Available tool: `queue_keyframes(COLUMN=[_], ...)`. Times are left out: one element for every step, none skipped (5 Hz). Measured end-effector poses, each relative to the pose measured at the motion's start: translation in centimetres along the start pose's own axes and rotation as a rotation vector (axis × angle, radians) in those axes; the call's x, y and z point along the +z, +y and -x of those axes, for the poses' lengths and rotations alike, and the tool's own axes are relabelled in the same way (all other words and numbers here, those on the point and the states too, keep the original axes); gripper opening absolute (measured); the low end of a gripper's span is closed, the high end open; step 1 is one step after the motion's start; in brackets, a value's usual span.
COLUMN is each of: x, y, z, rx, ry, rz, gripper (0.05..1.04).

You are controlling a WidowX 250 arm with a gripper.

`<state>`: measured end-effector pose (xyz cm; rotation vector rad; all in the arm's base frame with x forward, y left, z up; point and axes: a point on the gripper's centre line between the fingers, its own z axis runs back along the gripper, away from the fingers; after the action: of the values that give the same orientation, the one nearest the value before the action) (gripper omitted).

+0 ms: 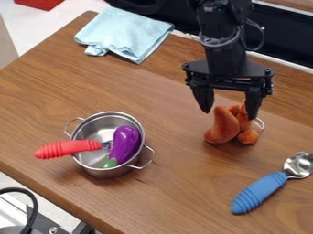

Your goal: Moved the cooking pot to the top side of the table

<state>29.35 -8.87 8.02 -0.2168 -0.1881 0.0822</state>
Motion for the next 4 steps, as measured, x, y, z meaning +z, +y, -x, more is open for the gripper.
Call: queue_keyframes(x=[-0.6,-0.4,3.6,5.1], y=[0.3,2.2,5.4,5.7], z=[0.5,2.2,1.8,5.6], rx=[0.0,-0.054,-0.084,-0.046], ry=[0.026,0.079,-0.012,-0.027], rz=[-0.008,-0.021,-0.03,-0.04], gripper=[0.995,0.995,0.995,0.995])
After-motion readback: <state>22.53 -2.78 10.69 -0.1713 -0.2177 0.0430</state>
